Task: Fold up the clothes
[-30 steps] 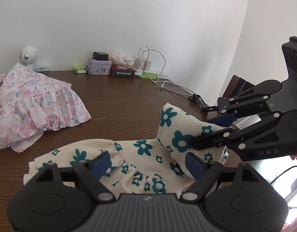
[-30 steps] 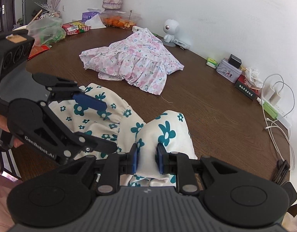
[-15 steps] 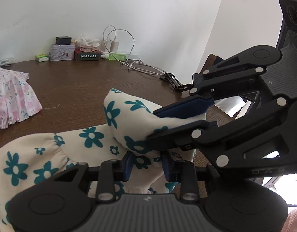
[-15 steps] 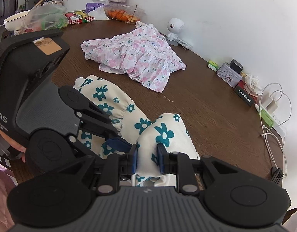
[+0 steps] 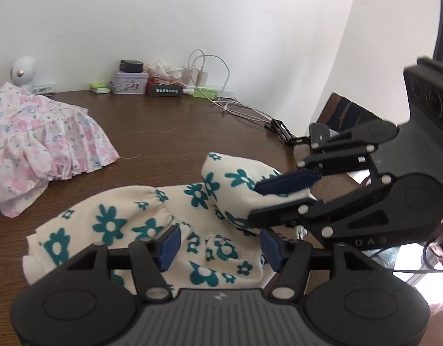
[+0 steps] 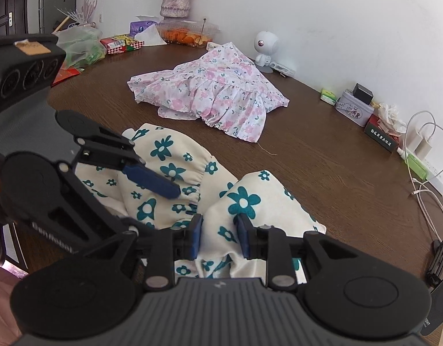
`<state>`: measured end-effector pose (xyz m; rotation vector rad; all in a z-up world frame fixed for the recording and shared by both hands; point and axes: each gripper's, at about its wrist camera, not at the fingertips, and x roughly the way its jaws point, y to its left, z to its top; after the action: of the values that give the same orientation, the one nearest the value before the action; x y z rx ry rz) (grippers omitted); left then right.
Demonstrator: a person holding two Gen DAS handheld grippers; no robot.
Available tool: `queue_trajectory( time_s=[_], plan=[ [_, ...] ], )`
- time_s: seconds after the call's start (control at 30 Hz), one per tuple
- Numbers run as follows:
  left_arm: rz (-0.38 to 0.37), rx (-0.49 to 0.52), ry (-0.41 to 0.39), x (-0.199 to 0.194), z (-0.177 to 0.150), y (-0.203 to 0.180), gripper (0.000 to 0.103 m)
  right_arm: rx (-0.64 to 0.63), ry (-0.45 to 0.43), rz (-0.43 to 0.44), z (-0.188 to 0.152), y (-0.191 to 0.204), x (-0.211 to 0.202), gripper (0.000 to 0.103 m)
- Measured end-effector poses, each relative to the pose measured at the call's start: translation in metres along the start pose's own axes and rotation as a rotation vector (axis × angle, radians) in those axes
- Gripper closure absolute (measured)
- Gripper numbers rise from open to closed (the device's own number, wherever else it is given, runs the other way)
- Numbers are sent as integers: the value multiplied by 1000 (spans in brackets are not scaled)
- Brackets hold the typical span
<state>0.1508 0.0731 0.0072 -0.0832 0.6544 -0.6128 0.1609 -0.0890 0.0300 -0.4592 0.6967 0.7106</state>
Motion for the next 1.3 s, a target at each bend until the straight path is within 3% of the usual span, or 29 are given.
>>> queue_trajectory(
  time_s=[0.13, 0.3, 0.43, 0.47, 0.6, 0.7, 0.8, 0.97, 1.03, 1.07, 1.13, 1.17, 1.3],
  plan=[
    [33, -55, -61, -23, 16, 15, 43, 13, -20, 17, -6, 4, 3, 75],
    [49, -73, -101, -24, 33, 16, 43, 37, -58, 30, -17, 6, 1, 74],
    [37, -79, -93, -10, 42, 9, 43, 92, -141, 51, -29, 0, -20, 46],
    [32, -77, -91, -6, 45, 7, 43, 106, -162, 56, -32, -2, -25, 44],
    [-14, -36, -92, 11, 55, -9, 45, 157, -235, 75, -43, -8, -42, 43],
    [-46, 21, -78, 29, 65, -23, 55, 174, -232, 78, -47, -15, -38, 43],
    [-27, 54, -47, 49, 68, -32, 65, 190, -230, 82, -51, -23, -33, 59],
    [39, 62, 9, 64, 58, -24, 70, 217, -225, 87, -58, -34, -25, 60],
    [38, 10, 6, 60, 54, -9, 71, 228, -224, 89, -60, -39, -22, 60],
    [38, -16, 5, 58, 53, -2, 70, 234, -223, 90, -62, -41, -20, 60],
    [13, -94, -3, 53, 52, 19, 49, 247, -225, 94, -64, -45, -18, 60],
    [-8, -123, -3, 52, 52, 28, 44, 258, -234, 99, -65, -47, -20, 59],
    [-136, -152, 22, 55, 55, 48, 43, 319, -260, 116, -73, -57, -26, 59]
  ],
)
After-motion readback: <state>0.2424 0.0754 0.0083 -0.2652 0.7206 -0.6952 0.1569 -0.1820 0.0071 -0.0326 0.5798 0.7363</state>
